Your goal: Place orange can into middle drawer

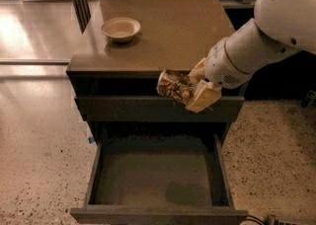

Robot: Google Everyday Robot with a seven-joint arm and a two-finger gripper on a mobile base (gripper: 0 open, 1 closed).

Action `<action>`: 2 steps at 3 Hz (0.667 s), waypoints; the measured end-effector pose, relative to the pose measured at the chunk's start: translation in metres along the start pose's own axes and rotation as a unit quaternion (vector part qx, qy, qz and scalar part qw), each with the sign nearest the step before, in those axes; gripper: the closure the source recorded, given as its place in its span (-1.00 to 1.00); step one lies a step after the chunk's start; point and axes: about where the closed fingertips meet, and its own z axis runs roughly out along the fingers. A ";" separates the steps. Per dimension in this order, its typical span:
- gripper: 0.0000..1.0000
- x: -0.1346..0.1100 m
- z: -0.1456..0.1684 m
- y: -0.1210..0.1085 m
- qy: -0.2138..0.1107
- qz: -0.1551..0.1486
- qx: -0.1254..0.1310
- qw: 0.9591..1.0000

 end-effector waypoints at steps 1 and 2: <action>1.00 0.027 0.073 0.057 0.003 0.022 -0.033 0.999; 1.00 0.052 0.118 0.097 0.009 0.039 -0.061 0.997</action>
Offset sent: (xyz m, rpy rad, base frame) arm -0.0829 0.0265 -0.2196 0.0190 0.2238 -0.0263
